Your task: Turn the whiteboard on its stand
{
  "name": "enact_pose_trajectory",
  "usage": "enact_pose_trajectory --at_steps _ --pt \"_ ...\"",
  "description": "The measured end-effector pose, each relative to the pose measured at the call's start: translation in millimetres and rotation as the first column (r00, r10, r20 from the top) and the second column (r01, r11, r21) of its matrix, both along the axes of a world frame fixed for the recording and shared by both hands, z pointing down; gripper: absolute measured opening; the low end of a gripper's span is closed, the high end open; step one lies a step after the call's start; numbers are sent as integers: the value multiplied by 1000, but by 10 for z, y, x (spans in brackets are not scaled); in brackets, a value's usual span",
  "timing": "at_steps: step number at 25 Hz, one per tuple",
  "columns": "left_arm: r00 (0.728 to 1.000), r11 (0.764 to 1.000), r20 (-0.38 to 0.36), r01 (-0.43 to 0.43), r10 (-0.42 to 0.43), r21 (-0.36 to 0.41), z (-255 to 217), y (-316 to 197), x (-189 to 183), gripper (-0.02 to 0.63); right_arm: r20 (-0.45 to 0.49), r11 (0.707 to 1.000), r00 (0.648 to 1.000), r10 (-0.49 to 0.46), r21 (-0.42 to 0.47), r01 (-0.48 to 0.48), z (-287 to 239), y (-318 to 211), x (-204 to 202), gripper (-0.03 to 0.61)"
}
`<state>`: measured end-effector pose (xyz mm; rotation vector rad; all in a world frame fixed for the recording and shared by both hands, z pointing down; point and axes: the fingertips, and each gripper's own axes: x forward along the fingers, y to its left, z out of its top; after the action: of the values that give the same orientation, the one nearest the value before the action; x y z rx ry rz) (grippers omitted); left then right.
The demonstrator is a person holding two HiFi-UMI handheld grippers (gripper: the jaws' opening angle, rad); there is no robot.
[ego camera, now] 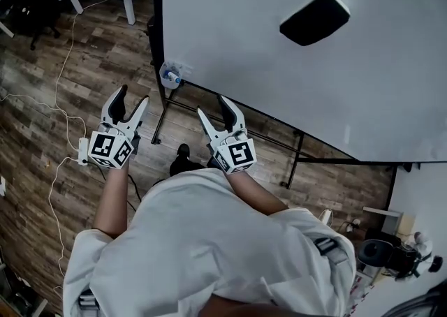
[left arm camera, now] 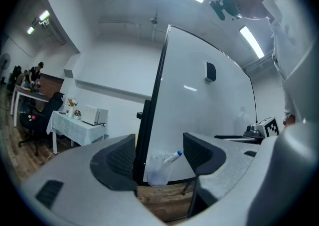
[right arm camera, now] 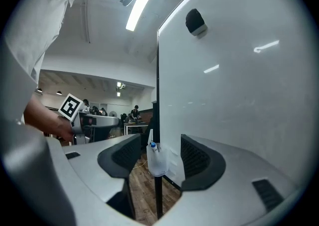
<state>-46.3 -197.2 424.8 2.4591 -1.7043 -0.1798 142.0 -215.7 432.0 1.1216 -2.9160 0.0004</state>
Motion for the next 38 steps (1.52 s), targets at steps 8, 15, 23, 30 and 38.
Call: enact_pose_trajectory --at_steps 8,15,23,30,38 --pt "999 999 5 -36 36 -6 15 -634 -161 284 -14 998 998 -61 -1 61 88 -380 -366 242" --pt "994 994 18 -111 111 -17 2 -973 -205 296 -20 998 998 -67 -15 67 142 -596 -464 239" --pt "980 980 38 -196 197 -31 86 -1376 -247 314 -25 1000 1000 -5 -26 5 178 -744 -563 239" --pt "936 935 3 -352 352 -42 143 -1599 -272 340 -30 993 993 110 -33 -111 217 -747 -712 235" --pt "850 851 16 -525 526 -25 152 -1793 -136 341 -73 974 971 227 22 -226 164 -848 -682 235"
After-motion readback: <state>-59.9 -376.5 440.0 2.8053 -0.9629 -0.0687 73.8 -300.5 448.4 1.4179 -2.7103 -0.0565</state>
